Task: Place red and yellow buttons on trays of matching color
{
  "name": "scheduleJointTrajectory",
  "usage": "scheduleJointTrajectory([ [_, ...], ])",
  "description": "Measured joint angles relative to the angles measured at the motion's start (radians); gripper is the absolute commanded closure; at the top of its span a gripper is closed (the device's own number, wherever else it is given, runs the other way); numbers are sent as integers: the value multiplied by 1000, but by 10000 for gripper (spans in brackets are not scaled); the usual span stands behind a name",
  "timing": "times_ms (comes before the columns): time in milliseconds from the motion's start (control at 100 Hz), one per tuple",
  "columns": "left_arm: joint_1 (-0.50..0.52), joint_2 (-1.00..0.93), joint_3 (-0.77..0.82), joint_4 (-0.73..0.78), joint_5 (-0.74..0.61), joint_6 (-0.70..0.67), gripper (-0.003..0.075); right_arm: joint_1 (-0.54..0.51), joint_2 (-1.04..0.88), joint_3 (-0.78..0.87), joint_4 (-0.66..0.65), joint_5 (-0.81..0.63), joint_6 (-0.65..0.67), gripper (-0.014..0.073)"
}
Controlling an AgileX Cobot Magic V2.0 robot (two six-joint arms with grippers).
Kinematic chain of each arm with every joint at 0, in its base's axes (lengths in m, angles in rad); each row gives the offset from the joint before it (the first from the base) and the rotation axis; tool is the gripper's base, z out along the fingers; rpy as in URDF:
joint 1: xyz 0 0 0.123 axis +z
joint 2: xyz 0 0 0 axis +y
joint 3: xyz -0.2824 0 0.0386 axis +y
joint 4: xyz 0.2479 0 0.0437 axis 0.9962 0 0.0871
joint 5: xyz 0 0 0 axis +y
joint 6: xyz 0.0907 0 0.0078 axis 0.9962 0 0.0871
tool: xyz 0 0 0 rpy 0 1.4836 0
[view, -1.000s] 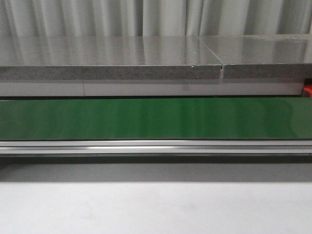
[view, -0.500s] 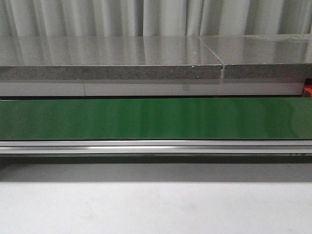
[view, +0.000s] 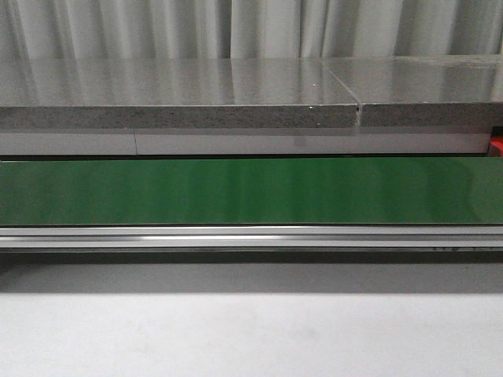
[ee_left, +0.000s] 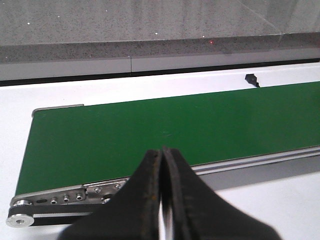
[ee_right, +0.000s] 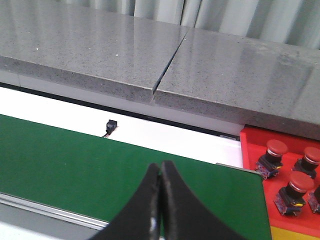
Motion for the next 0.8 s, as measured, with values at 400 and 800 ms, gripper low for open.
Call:
scheduleJointTrajectory([
  [400, 0, 0, 0, 0, 0, 0, 739, 29, -44, 36, -121, -47, 121, 661],
  [800, 0, 0, 0, 0, 0, 0, 739, 54, -215, 248, -469, -210, 488, 661],
])
